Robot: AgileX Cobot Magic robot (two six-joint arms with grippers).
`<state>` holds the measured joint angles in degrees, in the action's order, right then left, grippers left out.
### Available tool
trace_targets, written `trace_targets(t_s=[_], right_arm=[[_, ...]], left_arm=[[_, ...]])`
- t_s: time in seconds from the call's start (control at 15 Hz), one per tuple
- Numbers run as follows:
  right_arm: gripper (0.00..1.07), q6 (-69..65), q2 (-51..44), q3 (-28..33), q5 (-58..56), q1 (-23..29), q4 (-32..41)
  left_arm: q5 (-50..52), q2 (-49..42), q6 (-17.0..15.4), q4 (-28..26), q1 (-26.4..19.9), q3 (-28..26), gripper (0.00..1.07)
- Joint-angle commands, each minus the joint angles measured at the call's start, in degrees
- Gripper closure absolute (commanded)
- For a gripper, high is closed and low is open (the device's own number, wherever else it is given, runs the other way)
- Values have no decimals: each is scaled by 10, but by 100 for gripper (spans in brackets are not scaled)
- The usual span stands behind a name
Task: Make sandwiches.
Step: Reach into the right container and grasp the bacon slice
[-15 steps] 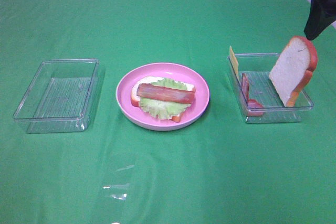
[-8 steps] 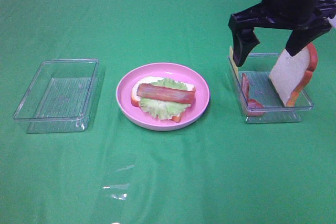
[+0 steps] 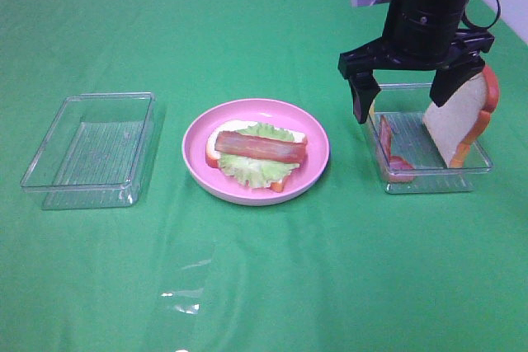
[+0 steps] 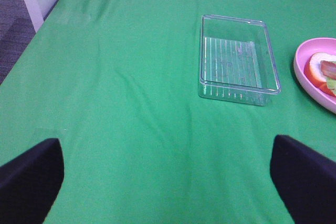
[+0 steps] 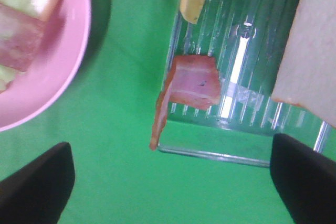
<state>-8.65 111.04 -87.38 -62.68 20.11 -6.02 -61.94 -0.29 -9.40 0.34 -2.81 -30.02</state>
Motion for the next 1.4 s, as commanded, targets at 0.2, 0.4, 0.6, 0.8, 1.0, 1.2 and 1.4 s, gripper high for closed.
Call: trace_targets(t_s=[0.2, 0.4, 0.6, 0.8, 1.0, 1.2, 1.4], right_arm=[[11, -8, 64, -3, 36, -1, -27], [12, -23, 88, -3, 56, -1, -24], [17, -36, 93, -3, 53, -1, -19], [34, -37, 93, -3, 49, -1, -22], [61, -57, 93, -3, 50, -1, -43], [107, -70, 93, -3, 50, -1, -80], [107, -50, 92, -3, 49, -1, -77]], left_arm=[[1, -8, -2, -1, -3, 1, 7], [1, -8, -2, -1, -3, 1, 7], [1, -8, -2, -1, -3, 1, 7], [1, -8, -2, -1, -3, 1, 7], [1, -8, -2, -1, -3, 1, 7], [1, -8, -2, -1, -3, 1, 7], [1, -8, -2, -1, -3, 1, 7]])
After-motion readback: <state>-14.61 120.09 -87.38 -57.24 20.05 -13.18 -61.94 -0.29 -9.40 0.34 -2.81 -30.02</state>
